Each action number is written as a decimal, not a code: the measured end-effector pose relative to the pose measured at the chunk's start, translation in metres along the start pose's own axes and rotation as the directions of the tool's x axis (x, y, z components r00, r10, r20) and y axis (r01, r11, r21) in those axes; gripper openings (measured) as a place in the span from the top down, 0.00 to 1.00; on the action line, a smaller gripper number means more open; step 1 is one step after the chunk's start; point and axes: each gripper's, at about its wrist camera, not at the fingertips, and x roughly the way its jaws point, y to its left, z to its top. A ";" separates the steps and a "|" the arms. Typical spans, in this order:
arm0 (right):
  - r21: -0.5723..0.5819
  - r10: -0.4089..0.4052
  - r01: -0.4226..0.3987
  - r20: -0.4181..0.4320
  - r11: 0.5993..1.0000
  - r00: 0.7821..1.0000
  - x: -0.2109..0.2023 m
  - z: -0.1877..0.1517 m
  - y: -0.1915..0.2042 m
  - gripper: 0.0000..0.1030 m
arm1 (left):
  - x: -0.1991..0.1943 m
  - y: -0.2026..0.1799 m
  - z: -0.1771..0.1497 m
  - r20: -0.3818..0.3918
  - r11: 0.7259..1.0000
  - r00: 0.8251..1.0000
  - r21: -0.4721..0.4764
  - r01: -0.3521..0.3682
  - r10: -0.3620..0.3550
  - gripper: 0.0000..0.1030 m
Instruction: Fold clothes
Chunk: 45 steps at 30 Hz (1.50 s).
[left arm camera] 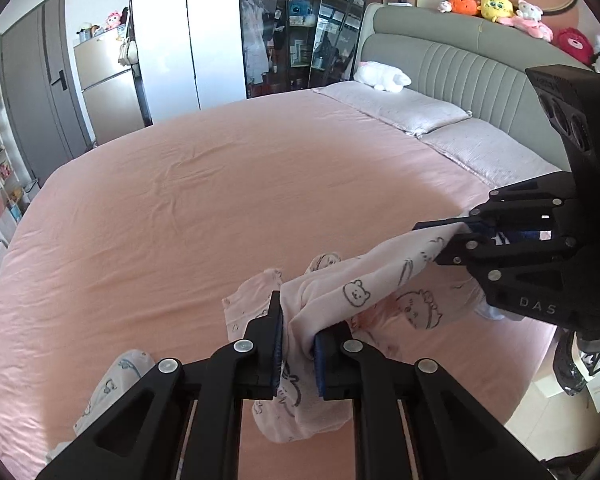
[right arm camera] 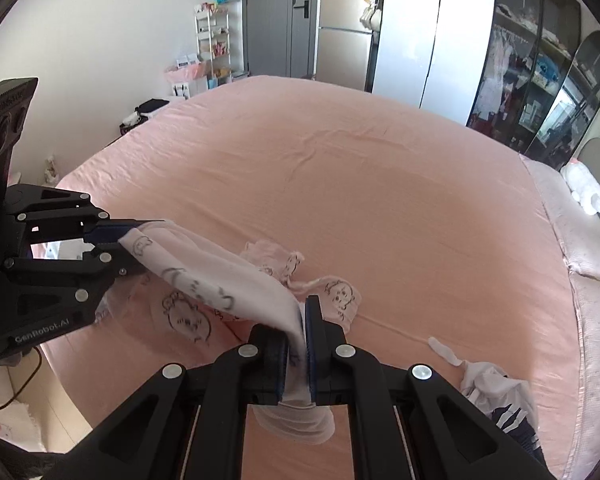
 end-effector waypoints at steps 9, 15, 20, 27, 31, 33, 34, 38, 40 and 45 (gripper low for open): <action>0.009 -0.048 0.047 0.081 0.999 0.996 -0.040 0.031 -0.003 0.95 | -0.022 -0.003 0.029 0.019 1.000 0.999 0.000 0.031 -0.031 0.91; 0.001 -0.089 0.090 0.145 0.996 0.985 -0.083 0.054 0.000 0.95 | -0.058 -0.014 0.054 0.064 0.999 0.998 0.031 0.012 -0.014 0.91; 0.011 -0.093 0.093 0.178 0.996 0.980 -0.118 0.070 0.002 0.95 | -0.085 -0.029 0.065 0.080 0.996 0.997 0.089 0.011 -0.018 0.91; 0.037 -0.038 0.036 0.057 0.999 0.998 -0.091 0.039 0.004 0.95 | -0.062 -0.035 0.032 -0.048 0.991 0.991 0.037 0.129 -0.127 0.90; 0.046 0.000 0.000 0.013 0.999 1.000 -0.071 0.017 0.003 0.95 | -0.044 -0.038 0.015 -0.101 0.994 0.989 0.017 0.112 -0.110 0.85; 0.049 0.001 -0.001 -0.016 0.999 1.000 -0.059 0.011 0.000 0.95 | -0.037 -0.038 0.009 -0.108 0.995 0.989 0.014 0.101 -0.099 0.70; 0.055 0.017 -0.015 -0.028 0.998 0.999 -0.052 0.007 -0.001 0.95 | -0.033 -0.038 0.006 -0.112 0.995 0.989 0.012 0.097 -0.095 0.62; 0.090 0.074 -0.069 -0.052 0.994 0.996 -0.029 -0.005 -0.002 0.93 | -0.017 -0.044 -0.013 -0.104 0.996 0.991 0.022 0.084 -0.081 0.08; 0.133 0.102 -0.092 -0.071 0.987 0.992 -0.012 -0.015 -0.007 0.91 | -0.007 -0.049 -0.028 -0.093 0.994 0.991 0.041 0.097 -0.093 0.08; 0.216 0.153 -0.103 -0.228 0.971 0.962 0.039 -0.053 -0.016 0.52 | 0.030 -0.061 -0.068 -0.124 0.992 0.989 0.091 0.092 -0.080 0.08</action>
